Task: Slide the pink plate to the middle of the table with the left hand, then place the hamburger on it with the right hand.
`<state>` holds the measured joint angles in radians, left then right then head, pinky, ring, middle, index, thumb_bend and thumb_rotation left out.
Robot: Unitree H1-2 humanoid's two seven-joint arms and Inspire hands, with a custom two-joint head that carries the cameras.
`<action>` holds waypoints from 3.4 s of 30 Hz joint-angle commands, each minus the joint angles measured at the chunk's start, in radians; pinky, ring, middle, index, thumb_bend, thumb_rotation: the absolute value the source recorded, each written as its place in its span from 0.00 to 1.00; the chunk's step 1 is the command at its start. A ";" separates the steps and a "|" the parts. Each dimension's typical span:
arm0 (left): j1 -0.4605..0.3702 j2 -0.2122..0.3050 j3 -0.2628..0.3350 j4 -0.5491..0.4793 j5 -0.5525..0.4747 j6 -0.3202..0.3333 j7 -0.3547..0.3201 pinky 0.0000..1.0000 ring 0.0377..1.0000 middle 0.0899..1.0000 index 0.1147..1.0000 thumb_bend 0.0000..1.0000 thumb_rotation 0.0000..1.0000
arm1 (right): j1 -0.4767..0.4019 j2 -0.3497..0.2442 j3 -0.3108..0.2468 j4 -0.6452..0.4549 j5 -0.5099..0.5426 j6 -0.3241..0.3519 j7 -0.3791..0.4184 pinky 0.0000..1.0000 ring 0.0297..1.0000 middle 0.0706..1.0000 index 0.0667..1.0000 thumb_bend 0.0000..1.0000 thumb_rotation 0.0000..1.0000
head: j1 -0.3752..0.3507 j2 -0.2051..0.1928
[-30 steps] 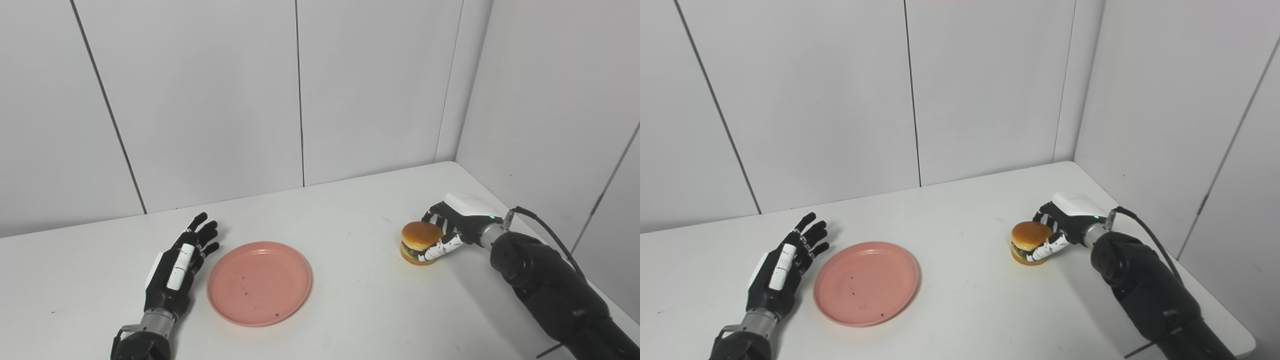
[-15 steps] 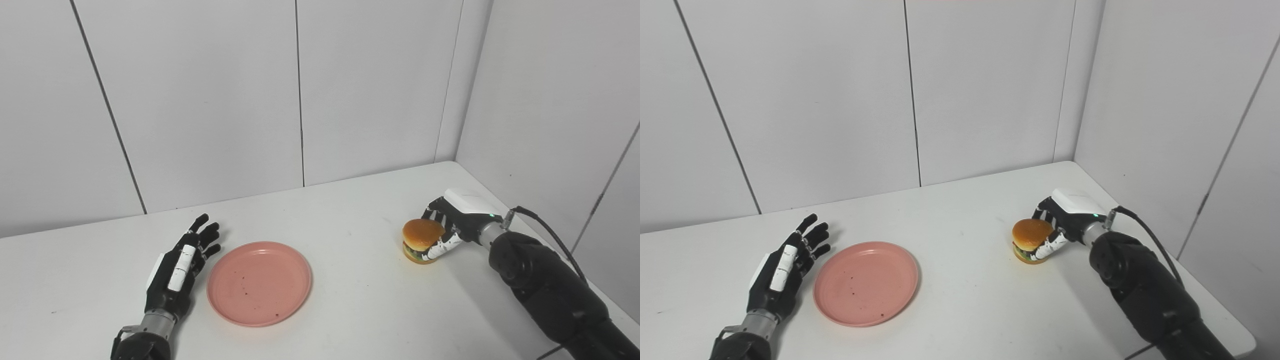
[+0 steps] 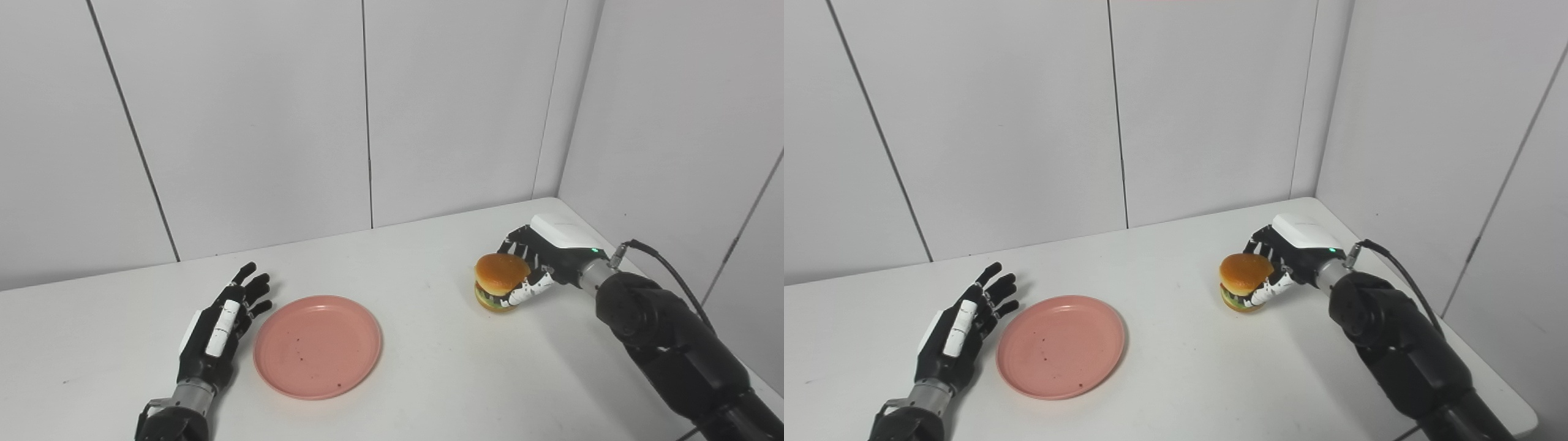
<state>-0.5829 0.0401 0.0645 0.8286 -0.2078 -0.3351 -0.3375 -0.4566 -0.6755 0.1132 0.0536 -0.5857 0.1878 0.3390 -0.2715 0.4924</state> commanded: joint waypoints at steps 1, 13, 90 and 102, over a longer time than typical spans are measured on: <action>0.075 -0.002 -0.005 0.045 0.008 -0.012 0.000 0.84 0.89 0.84 0.86 0.94 0.77 | -0.051 -0.008 -0.023 -0.051 0.019 0.018 -0.001 0.41 0.45 0.47 0.45 0.51 0.17 | 0.002 0.002; 0.086 -0.018 -0.008 0.005 0.019 0.014 0.014 0.87 0.90 0.85 0.87 0.93 0.77 | -0.116 0.105 0.022 -0.207 0.018 0.101 0.079 0.41 0.46 0.49 0.45 0.51 0.16 | 0.056 0.015; 0.126 -0.086 -0.056 -0.122 0.057 0.075 0.095 0.88 0.89 0.83 0.87 0.88 0.77 | -0.260 0.423 0.282 0.194 0.011 -0.043 -0.008 0.43 0.46 0.49 0.45 0.51 0.16 | 0.273 0.079; 0.122 -0.086 -0.057 -0.118 0.055 0.077 0.090 0.88 0.89 0.83 0.86 0.90 0.76 | -0.251 0.395 0.276 0.191 0.050 -0.103 -0.004 0.56 0.62 0.65 0.62 0.86 0.45 | 0.263 0.090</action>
<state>-0.5160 -0.0257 0.0148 0.6735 -0.1468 -0.2546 -0.2405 -0.6674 -0.2634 0.3969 0.2723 -0.5404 0.1302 0.3409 -0.0092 0.5814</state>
